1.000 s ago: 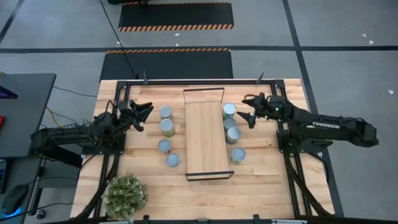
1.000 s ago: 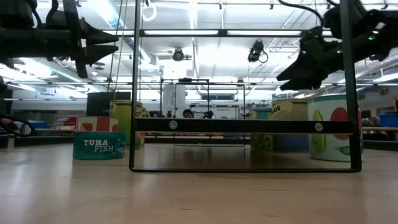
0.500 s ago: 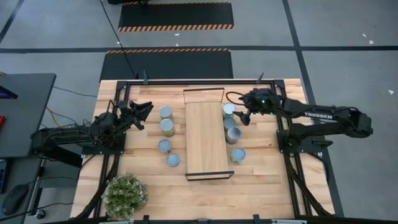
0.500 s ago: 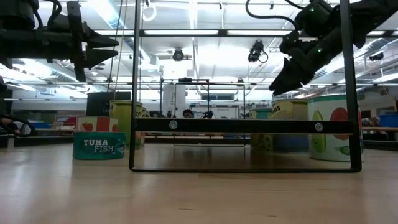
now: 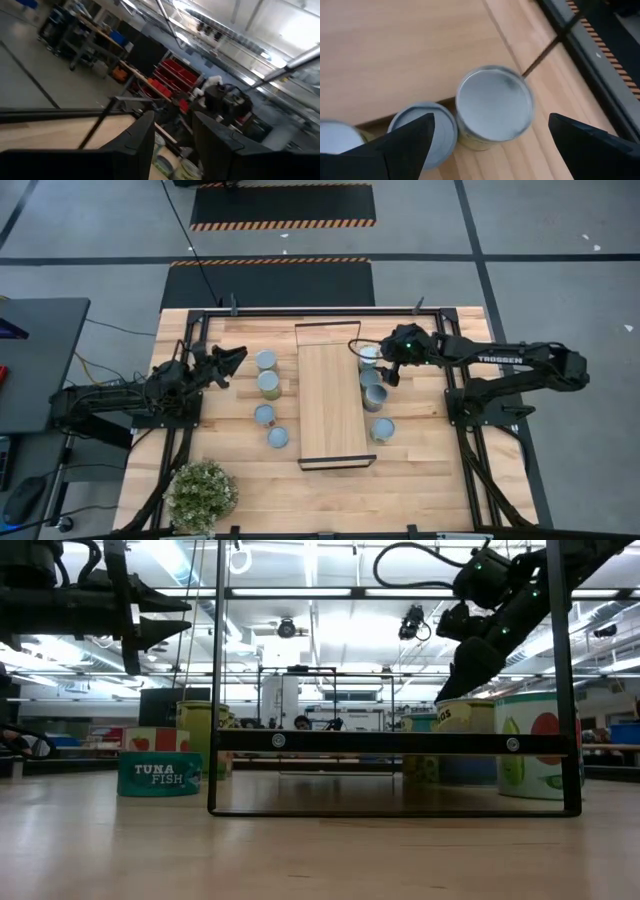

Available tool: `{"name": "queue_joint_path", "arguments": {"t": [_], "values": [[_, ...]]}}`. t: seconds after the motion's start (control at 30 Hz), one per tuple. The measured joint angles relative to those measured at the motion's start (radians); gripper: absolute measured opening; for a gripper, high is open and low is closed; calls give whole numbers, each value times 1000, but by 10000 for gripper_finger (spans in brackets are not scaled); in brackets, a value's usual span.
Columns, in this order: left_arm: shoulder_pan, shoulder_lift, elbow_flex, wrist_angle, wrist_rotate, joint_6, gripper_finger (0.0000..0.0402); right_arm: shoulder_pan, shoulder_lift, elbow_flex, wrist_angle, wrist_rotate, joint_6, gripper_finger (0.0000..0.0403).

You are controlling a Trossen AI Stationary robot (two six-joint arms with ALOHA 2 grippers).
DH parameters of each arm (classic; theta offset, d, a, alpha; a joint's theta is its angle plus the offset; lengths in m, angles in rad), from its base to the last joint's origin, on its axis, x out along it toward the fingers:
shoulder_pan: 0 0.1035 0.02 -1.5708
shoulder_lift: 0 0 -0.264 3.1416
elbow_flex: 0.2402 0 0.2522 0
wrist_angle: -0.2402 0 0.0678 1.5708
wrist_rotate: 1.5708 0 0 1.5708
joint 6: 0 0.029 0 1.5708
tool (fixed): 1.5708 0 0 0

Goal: Pick and place cans onto a shelf
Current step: Put the canned carrots on the shelf

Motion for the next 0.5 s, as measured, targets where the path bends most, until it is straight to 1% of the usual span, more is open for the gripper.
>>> {"name": "queue_joint_path", "arguments": {"t": [0.1,0.17,0.4,0.5], "values": [[-10,0,0,0,33,22,139,11,25,0,9,38,-22,400],[-25,0,0,0,35,51,139,11,29,0,24,39,-17,400],[-70,0,0,-16,26,132,140,10,30,0,30,38,25,400],[-72,4,0,-17,2,183,139,7,44,34,-3,28,52,400]]}}
